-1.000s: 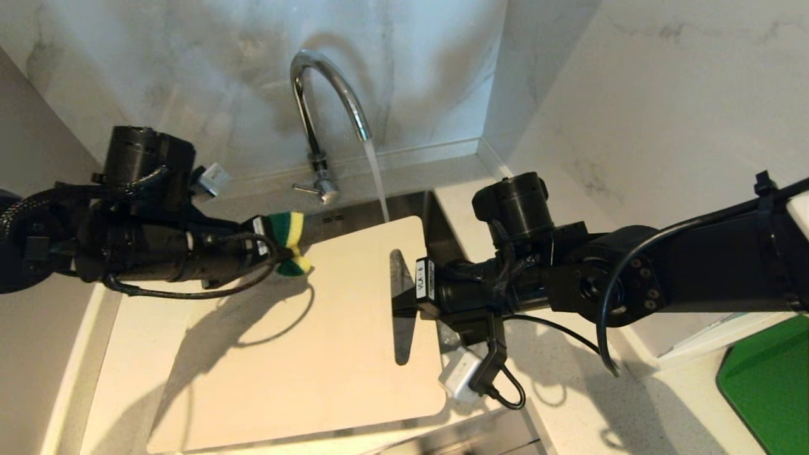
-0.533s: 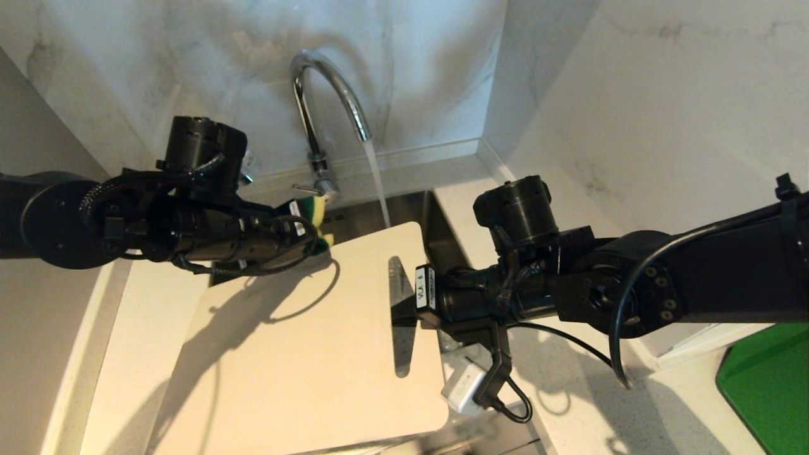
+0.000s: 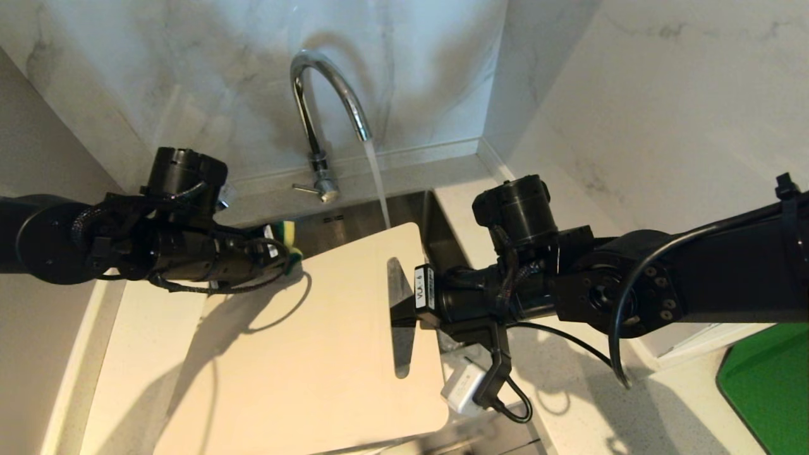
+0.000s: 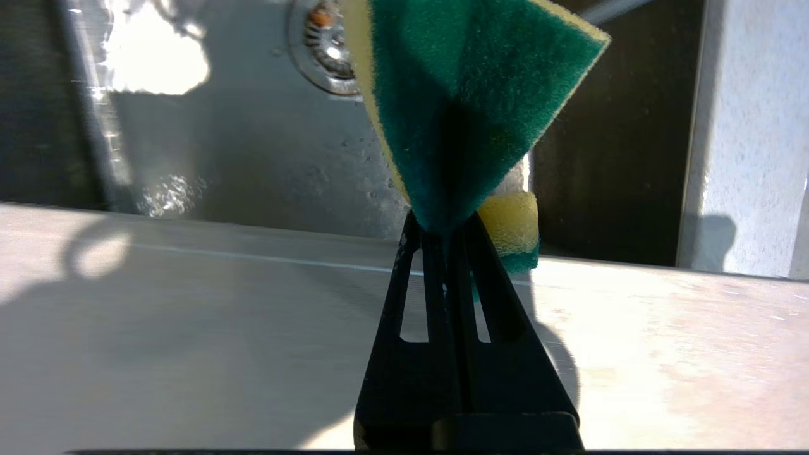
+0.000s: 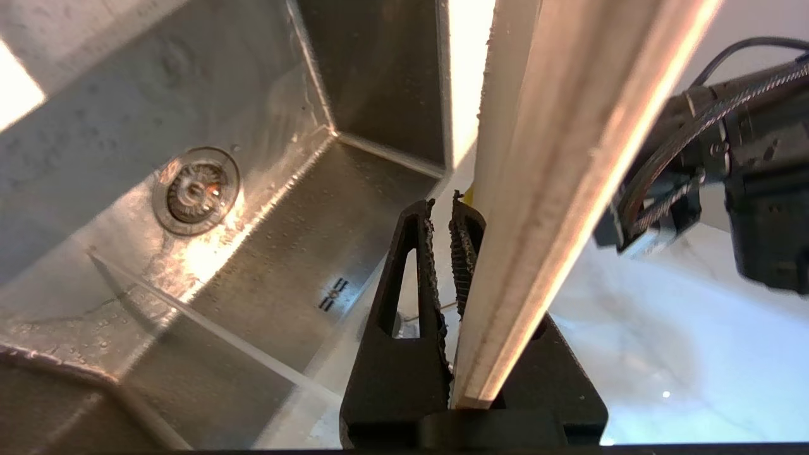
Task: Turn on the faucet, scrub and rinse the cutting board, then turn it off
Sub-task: Put down the cutting board
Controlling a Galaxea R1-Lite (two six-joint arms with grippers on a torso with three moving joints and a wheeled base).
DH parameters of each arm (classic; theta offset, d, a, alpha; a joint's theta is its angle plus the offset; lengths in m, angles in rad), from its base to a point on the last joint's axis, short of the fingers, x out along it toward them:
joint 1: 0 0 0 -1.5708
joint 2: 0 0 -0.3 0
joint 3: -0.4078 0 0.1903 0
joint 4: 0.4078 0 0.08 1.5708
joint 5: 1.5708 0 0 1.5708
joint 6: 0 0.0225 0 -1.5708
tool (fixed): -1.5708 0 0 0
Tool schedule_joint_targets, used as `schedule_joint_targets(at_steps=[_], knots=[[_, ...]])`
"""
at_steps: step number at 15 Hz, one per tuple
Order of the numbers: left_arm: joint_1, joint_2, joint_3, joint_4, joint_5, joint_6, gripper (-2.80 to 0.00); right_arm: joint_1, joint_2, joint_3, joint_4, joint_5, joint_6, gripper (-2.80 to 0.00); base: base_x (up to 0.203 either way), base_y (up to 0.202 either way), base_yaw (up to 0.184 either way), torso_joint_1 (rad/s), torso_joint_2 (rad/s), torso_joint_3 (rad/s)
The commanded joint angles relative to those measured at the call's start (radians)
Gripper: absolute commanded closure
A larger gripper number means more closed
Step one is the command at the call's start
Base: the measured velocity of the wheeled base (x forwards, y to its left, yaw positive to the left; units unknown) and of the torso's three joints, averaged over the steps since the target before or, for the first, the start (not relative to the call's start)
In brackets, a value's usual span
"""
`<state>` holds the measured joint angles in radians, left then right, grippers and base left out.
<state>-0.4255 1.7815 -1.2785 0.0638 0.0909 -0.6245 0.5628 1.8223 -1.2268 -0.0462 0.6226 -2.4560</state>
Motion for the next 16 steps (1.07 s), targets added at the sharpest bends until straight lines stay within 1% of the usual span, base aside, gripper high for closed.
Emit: schedule_joint_targets(at_steps=[1,3,5,7,9,10,12,14,16], knots=[[0.062,-0.057,0.034,0.001,-0.04,0.001,0.0,-0.001,0.006,-0.002,0.0,0.003,-0.014,0.0,0.0,0.0,0.0,0.0,0.0,0.0],[0.109,-0.099,0.098,-0.001,-0.072,0.018,0.0,-0.003,0.011,-0.007,0.0,0.003,-0.012,0.0,0.0,0.0,0.0,0.0,0.0,0.0],[0.176,-0.125,0.186,-0.008,-0.112,0.046,0.0,-0.003,0.012,-0.008,0.0,0.003,-0.012,0.0,0.0,0.0,0.0,0.0,0.0,0.0],[0.269,-0.122,0.251,-0.062,-0.174,0.07,0.0,-0.003,0.014,-0.013,-0.006,0.003,-0.009,0.0,0.0,0.0,0.0,0.0,0.0,0.0],[0.345,-0.108,0.304,-0.12,-0.211,0.102,0.0,-0.003,0.014,-0.007,-0.049,0.003,0.016,0.0,0.0,0.0,0.0,0.0,0.0,0.0],[0.369,-0.1,0.318,-0.132,-0.216,0.123,0.0,-0.003,0.014,-0.004,-0.068,0.003,0.026,0.0,0.0,0.0,0.0,0.0,0.0,0.0],[0.409,-0.097,0.327,-0.136,-0.22,0.142,0.0,-0.003,0.015,-0.004,-0.073,0.003,0.028,0.0,0.0,0.0,0.0,0.0,0.0,0.0],[0.458,-0.097,0.326,-0.148,-0.252,0.173,0.0,-0.003,0.014,-0.002,-0.073,0.003,0.028,0.0,0.0,0.0,0.0,0.0,0.0,0.0],[0.456,-0.116,0.322,-0.15,-0.258,0.179,0.0,-0.003,0.012,-0.007,-0.073,0.003,0.029,0.0,0.0,0.0,0.0,0.0,0.0,0.0]])
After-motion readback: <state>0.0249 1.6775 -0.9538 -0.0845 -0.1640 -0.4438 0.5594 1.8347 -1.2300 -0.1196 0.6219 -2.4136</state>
